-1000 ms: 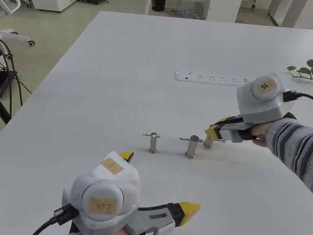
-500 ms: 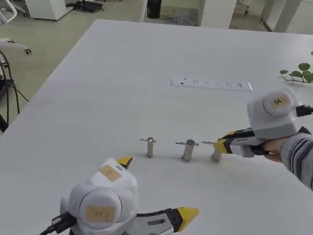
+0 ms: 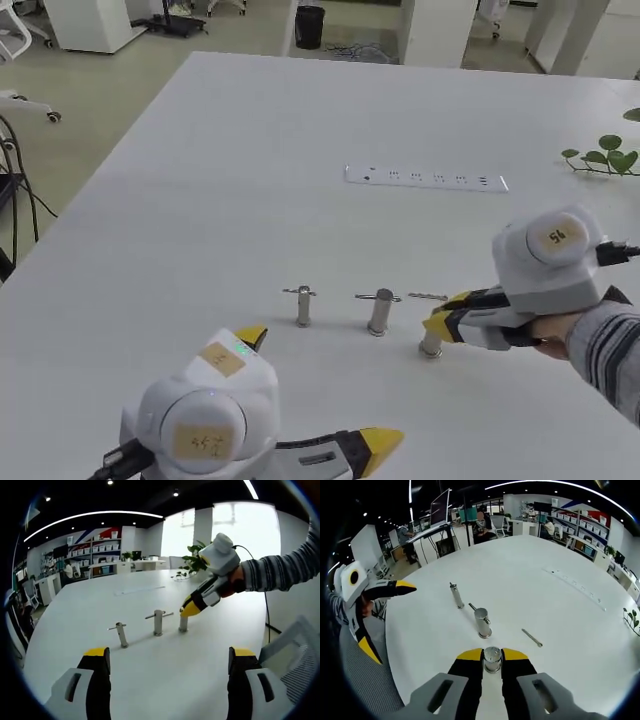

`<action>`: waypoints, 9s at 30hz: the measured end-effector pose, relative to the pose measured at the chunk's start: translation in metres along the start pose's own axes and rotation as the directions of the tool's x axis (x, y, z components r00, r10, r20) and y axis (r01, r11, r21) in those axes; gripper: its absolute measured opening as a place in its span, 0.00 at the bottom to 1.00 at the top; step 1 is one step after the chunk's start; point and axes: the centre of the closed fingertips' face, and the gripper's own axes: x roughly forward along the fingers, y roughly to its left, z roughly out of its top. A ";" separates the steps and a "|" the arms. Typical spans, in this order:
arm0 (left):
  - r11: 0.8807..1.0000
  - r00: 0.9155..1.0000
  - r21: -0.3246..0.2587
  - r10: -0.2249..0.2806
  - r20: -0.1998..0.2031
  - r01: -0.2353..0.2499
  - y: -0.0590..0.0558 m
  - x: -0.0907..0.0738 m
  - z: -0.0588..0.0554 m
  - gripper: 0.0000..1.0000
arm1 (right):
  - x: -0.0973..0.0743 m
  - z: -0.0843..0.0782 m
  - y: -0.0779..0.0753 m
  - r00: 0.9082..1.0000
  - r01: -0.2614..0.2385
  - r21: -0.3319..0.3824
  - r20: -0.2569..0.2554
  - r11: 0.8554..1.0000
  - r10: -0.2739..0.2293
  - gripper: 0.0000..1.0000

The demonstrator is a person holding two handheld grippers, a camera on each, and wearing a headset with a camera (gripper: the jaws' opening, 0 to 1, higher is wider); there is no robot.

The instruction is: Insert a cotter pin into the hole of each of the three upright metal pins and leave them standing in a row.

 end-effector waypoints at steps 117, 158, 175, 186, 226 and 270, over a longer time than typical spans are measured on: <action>0.998 0.998 -0.047 0.033 -0.053 -0.036 0.024 0.011 -0.014 0.86 | 0.052 -0.019 -0.083 0.950 -0.170 -0.276 -0.302 0.946 0.082 0.07; 0.998 0.995 0.014 -0.064 -0.072 0.065 0.003 0.011 0.002 0.71 | -0.009 0.006 -0.044 0.977 -0.113 -0.444 -0.211 0.889 0.019 0.00; 0.990 0.993 -0.109 -0.097 -0.061 0.090 0.003 0.013 0.015 0.55 | -0.026 0.021 0.015 0.986 -0.153 -0.578 -0.139 0.801 0.088 0.00; 0.965 0.990 -0.233 -0.136 -0.046 0.122 -0.001 0.016 0.018 0.45 | -0.024 0.019 0.045 0.984 -0.177 -0.700 -0.132 0.692 0.119 0.00; 0.865 0.970 -0.442 -0.239 0.050 0.237 -0.025 0.014 0.023 0.00 | -0.029 0.014 0.101 0.968 -0.232 -0.763 -0.119 0.604 0.221 0.00; 0.872 0.897 0.213 -0.427 -0.114 0.442 -0.054 -0.003 0.006 0.00 | -0.037 -0.017 0.117 0.912 -0.402 -0.691 -0.245 0.600 0.329 0.00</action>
